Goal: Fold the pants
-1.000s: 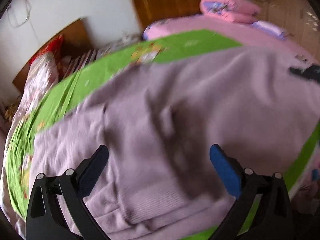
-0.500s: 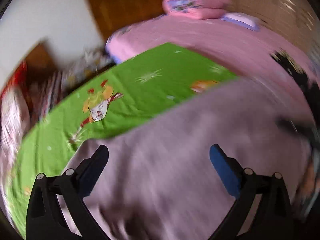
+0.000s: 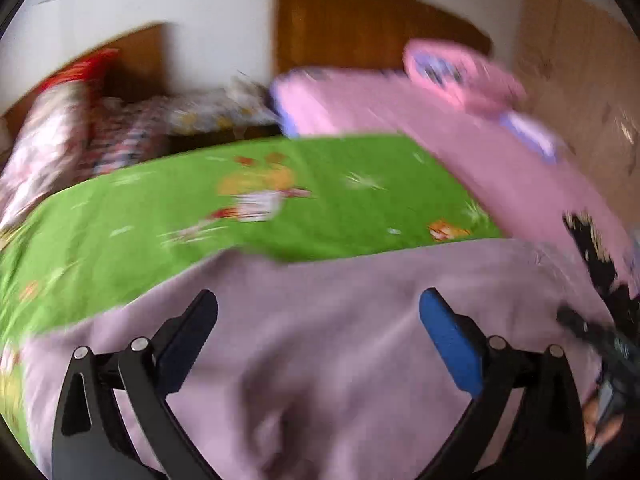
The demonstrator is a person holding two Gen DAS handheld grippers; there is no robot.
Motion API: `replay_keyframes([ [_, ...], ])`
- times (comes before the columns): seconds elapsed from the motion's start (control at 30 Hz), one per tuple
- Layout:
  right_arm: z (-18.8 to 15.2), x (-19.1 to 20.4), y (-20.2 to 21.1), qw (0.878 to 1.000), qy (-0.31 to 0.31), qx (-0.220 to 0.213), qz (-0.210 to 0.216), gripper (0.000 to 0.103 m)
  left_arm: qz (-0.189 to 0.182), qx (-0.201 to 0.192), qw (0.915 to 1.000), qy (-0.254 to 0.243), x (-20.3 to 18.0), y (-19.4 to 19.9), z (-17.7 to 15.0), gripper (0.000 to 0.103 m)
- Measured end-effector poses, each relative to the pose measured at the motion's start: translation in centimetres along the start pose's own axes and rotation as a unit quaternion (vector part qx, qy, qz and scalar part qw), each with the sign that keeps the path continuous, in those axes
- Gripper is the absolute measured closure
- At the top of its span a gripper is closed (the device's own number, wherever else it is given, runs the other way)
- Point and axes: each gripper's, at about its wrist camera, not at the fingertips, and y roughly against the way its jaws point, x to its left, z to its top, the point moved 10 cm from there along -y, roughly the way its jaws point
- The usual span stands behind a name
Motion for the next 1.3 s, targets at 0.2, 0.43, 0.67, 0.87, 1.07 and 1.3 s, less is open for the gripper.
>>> replay_keyframes([
  [0.2,0.2,5.0,1.7,0.998,0.055,-0.036,0.016,0.075,0.093,0.023,0.9954,-0.009,7.8,3.2,-8.5,0.002],
  [0.43,-0.7,14.3,3.0,0.987,0.145,-0.070,0.020,0.075,0.052,0.067,0.9961,-0.025,7.8,-0.5,-12.2,0.001],
  [0.67,-11.7,30.3,-1.1,0.916,0.398,-0.056,0.018,0.075,-0.115,-0.031,0.9712,0.207,17.1,6.7,-9.8,0.002],
  [0.87,-29.2,32.4,-10.4,0.787,0.615,0.030,-0.026,0.077,-0.236,-0.042,0.9162,0.321,22.7,9.5,-12.2,0.002],
  [1.07,-36.2,28.7,-12.8,0.653,0.752,-0.024,-0.087,0.077,-0.288,-0.025,0.9036,0.316,21.7,10.2,-12.8,0.002],
  [1.3,-35.9,29.0,-10.5,0.640,0.758,-0.087,-0.091,0.078,-0.291,0.025,0.9177,0.270,17.6,9.6,-11.5,0.002],
])
